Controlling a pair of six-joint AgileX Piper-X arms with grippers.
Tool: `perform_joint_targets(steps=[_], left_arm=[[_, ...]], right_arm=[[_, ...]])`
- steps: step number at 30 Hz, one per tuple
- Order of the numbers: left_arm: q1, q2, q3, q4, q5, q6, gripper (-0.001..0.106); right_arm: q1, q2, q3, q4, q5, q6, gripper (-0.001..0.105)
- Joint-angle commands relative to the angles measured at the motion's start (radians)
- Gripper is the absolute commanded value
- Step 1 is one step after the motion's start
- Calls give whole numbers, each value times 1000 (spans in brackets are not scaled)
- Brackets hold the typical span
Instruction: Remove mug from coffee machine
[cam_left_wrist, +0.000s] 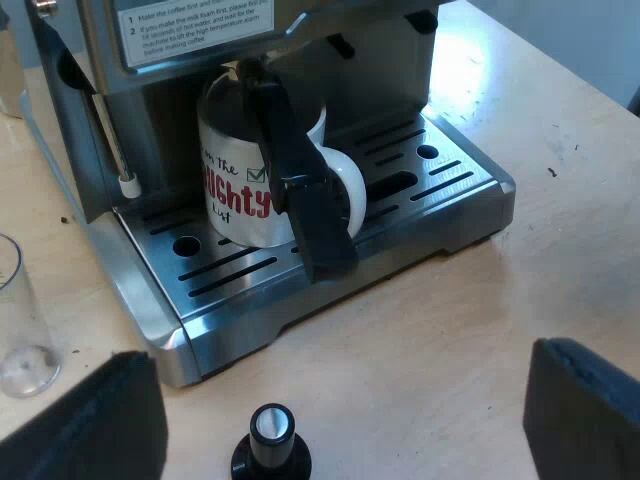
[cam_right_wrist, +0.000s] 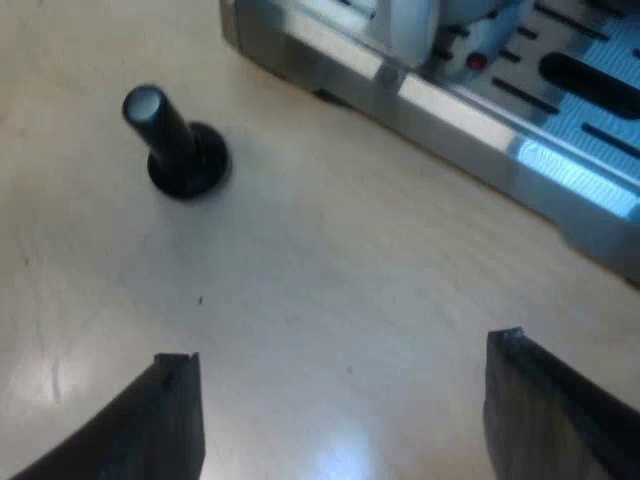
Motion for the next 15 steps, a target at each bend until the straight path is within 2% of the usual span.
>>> perform_joint_targets(steps=[1,7,8,13,15], left_arm=[[-4,0,-7,-10,2,-10,79],[-4,0,-7,-10,2,-10,79],[-4,0,-7,-10,2,-10,79],[-4,0,-7,-10,2,-10,79],[-4,0,-7,-10,2,-10,79]], right_arm=[[21,41,-12,-50,42,19,62],[65,109,41,-187,92,55,62],[85,133,110,-328,128,77,62],[104,155,196,-558,197,79,62],[105,163,225,-627,232,106,62]])
